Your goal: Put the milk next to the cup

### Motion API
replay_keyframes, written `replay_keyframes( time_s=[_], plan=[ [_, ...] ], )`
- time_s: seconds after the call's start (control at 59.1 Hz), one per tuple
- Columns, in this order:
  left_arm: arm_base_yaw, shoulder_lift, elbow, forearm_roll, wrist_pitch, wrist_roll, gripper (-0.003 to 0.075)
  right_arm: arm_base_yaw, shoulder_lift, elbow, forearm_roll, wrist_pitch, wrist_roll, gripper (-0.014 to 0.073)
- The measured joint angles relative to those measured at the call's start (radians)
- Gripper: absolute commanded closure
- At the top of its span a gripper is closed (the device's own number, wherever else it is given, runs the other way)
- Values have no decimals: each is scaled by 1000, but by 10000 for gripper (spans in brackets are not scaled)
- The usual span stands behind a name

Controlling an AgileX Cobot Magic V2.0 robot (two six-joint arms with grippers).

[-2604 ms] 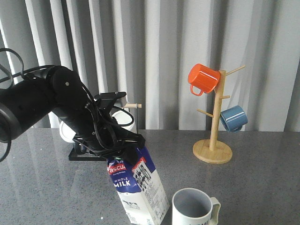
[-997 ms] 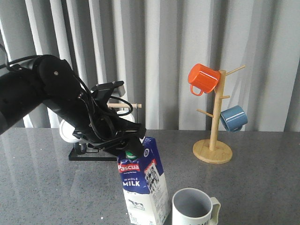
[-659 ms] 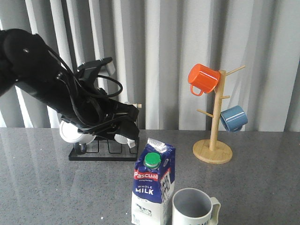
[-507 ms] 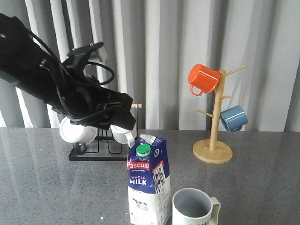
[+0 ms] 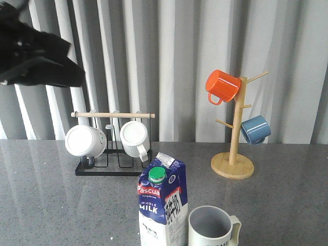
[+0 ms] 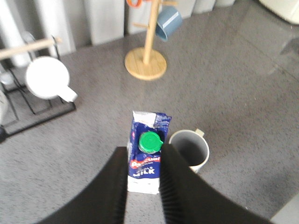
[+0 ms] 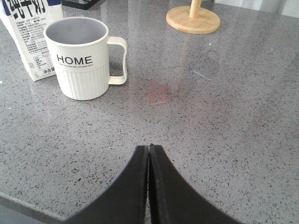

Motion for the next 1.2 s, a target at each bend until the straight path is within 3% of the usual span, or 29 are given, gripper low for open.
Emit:
replay_keyframes(
  time_s=[0.135,0.27,0.541,0.676,1.065,1.2],
  plan=[
    [0,-137,101,23,0,14,727,0,0,0,0,1,3,600],
    [0,-303,316,22,-14,19,728,0,0,0,0,1,3,600],
    [0,-698,836,11,-297,-38,728,0,0,0,0,2,3,600],
    [0,-863,1011,-5,-333,-64,728,0,0,0,0,2,3,600],
    [0,-1063,1183,74,-327,-71,728,0,0,0,0,2,3,600],
    [4,-1075,1319,131,-488,-71,728,0,0,0,0,2,3,600]
  ],
)
